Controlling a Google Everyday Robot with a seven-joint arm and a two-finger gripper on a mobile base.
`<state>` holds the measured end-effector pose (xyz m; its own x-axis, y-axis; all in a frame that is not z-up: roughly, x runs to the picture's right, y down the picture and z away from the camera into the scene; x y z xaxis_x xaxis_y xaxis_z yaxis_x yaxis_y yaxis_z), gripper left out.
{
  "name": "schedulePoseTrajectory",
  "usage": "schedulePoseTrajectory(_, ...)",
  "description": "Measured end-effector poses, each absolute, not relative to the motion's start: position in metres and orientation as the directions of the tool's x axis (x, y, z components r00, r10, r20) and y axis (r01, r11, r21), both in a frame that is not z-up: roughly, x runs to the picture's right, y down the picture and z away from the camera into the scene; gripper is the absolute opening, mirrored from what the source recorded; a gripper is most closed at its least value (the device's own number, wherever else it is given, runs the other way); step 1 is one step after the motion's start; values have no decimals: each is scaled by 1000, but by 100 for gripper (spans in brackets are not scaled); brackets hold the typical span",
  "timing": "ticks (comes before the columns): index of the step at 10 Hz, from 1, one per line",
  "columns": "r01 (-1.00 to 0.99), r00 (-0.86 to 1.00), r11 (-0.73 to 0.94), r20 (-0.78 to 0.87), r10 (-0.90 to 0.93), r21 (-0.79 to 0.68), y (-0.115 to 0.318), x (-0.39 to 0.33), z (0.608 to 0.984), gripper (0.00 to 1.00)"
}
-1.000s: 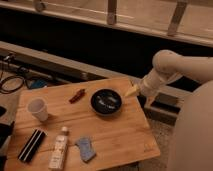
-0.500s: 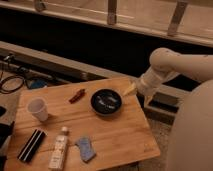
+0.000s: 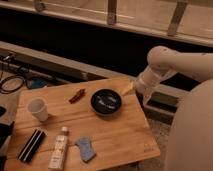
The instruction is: Place the ceramic cup in the ceramic bowl
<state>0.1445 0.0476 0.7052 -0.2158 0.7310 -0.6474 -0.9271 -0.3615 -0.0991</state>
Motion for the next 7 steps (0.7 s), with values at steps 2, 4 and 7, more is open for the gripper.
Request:
schedulePoseTrajectory(2, -938, -210, -332, -606, 768, -96, 33, 159, 702, 72)
schedulePoseTrajectory(4, -946, -178, -300, -581, 794, -120, 13, 154, 702, 72)
schedulePoseTrajectory(7, -949, -105, -257, -582, 806, -185, 18, 111, 711, 72)
